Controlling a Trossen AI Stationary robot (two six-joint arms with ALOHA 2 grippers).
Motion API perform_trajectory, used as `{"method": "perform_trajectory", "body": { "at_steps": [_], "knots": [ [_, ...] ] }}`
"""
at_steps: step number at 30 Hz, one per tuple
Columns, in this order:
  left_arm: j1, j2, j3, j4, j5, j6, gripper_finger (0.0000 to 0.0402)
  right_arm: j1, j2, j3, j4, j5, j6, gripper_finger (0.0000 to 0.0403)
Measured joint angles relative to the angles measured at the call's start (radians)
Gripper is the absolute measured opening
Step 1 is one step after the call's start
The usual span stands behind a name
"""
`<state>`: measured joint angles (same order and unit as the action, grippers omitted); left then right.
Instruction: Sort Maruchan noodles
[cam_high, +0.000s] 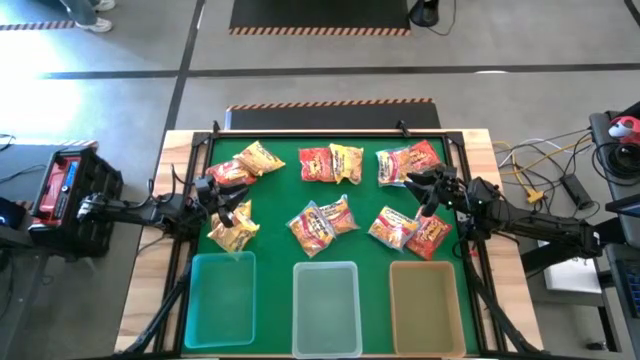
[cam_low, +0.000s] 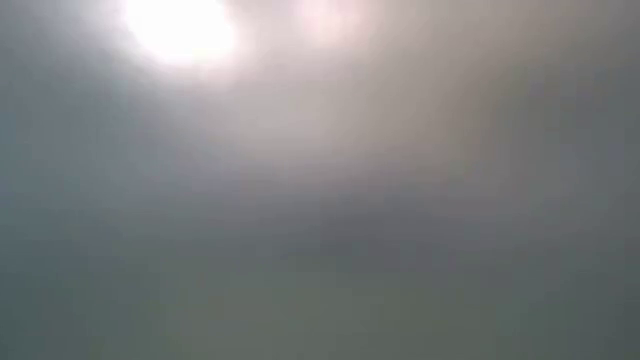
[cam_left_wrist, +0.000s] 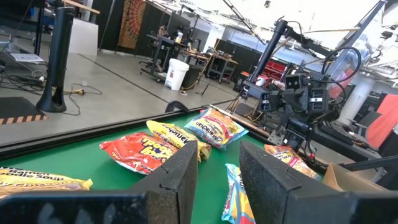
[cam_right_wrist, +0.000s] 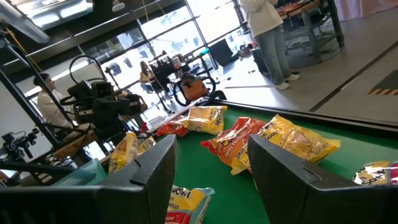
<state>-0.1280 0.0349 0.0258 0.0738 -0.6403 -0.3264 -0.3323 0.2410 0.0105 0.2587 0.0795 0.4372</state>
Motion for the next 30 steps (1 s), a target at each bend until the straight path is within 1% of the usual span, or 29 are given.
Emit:
{"method": "perform_trajectory", "body": {
  "at_steps": [13, 19, 23, 27, 30],
  "knots": [
    [0.000, 0.000, 0.000, 0.000, 0.000, 0.002, 0.0103, 0.000, 0.000, 0.000, 0.000, 0.000, 0.000, 0.0187],
    [0.000, 0.000, 0.000, 0.003, -0.029, 0.000, 0.0103, 0.000, 0.000, 0.000, 0.000, 0.000, 0.000, 0.0187],
    [0.000, 0.000, 0.000, 0.052, -0.029, -0.057, 0.0103, 0.000, 0.000, 0.000, 0.000, 0.000, 0.000, 0.0187],
    [0.000, 0.000, 0.000, 0.132, -0.053, -0.051, 0.0103, 0.000, 0.000, 0.000, 0.000, 0.000, 0.000, 0.0187],
    [0.001, 0.000, 0.000, 0.203, -0.052, -0.050, 0.0103, 0.000, 0.000, 0.000, 0.000, 0.000, 0.000, 0.0187]
  ]
}}
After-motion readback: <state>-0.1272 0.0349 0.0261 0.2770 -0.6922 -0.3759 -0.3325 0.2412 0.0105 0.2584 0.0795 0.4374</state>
